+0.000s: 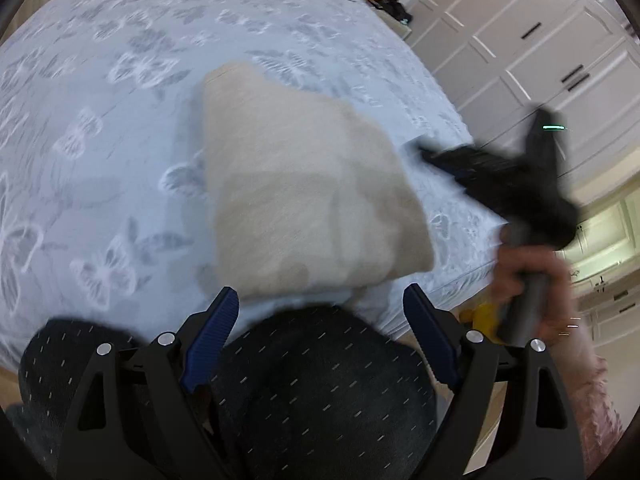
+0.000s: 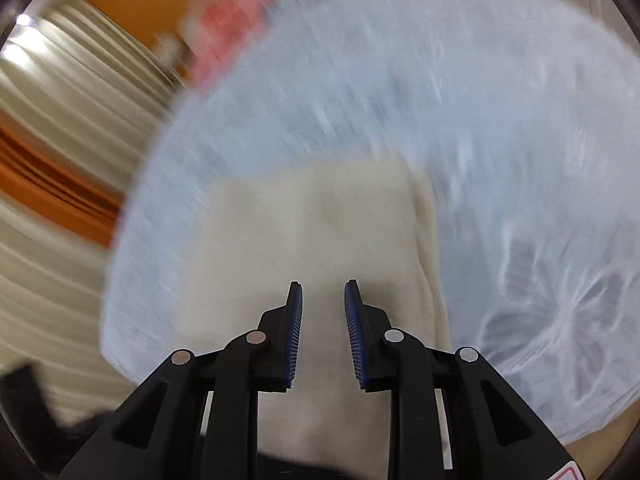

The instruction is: Fold small clothes

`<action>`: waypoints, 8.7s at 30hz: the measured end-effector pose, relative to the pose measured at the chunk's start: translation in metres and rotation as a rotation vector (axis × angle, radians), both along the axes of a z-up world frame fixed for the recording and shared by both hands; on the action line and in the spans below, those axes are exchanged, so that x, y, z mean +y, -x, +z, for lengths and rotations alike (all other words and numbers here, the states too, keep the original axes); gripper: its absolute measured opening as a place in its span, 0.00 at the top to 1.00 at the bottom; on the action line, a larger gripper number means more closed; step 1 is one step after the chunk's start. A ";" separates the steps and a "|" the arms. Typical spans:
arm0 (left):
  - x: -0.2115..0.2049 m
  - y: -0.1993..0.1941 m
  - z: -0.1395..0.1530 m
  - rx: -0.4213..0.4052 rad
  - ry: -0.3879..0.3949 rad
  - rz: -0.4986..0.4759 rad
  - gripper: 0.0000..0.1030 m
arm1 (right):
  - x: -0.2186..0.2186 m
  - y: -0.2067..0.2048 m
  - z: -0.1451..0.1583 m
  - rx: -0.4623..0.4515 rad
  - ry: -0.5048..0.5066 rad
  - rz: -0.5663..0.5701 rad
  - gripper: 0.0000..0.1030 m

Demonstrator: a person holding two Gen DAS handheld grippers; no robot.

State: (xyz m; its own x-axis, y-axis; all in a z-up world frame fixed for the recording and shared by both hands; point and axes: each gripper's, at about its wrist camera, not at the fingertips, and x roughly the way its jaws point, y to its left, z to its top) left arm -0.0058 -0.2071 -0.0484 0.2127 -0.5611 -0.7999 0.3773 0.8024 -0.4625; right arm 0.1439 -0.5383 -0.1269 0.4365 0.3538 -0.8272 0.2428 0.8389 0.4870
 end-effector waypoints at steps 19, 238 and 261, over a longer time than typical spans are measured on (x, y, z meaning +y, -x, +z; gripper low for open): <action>-0.020 -0.020 -0.011 0.009 -0.074 0.017 0.20 | 0.008 0.064 0.034 -0.065 0.029 -0.020 0.86; 0.193 0.019 0.069 -0.466 -0.441 0.428 0.05 | 0.311 0.146 0.168 -0.308 0.355 -0.001 0.26; 0.192 0.043 0.055 -0.479 -0.459 0.426 0.05 | 0.322 0.163 0.166 -0.314 0.399 0.010 0.23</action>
State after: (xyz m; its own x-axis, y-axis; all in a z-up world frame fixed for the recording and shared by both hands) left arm -0.0488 -0.0153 0.0068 0.7152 0.0105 -0.6988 0.0691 0.9939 0.0857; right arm -0.0192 -0.2166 0.0391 0.6840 0.0422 -0.7282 0.1270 0.9762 0.1759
